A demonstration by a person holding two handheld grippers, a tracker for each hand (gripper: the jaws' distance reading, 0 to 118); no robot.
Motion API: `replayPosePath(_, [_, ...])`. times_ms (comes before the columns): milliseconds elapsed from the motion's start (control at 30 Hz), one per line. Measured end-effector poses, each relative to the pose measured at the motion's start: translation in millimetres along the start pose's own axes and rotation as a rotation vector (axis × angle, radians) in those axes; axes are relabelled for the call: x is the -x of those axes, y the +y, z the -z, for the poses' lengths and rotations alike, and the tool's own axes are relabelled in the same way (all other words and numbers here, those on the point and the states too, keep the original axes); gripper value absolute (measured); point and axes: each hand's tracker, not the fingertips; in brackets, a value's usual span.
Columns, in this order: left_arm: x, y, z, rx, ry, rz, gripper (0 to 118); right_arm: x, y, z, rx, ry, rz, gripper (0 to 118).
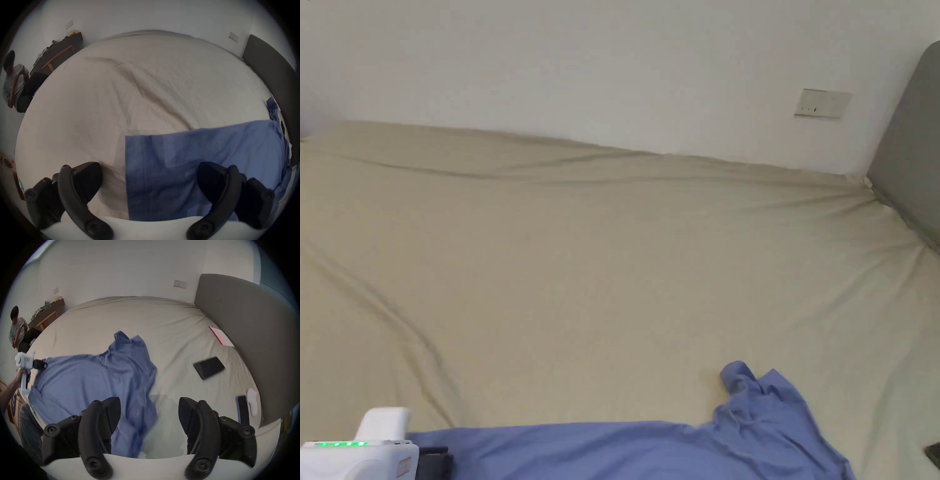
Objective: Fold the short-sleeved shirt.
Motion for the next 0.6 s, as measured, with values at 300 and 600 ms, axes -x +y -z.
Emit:
replayPosePath(300, [-20,-14,-64,-0.181,-0.035,0.155,2,47,72,195,0.216,-0.025,0.054,100])
replayPosePath(600, [-9,2,-108,-0.230,-0.152,0.126,2,41,72,148,0.190,0.063,0.092,3])
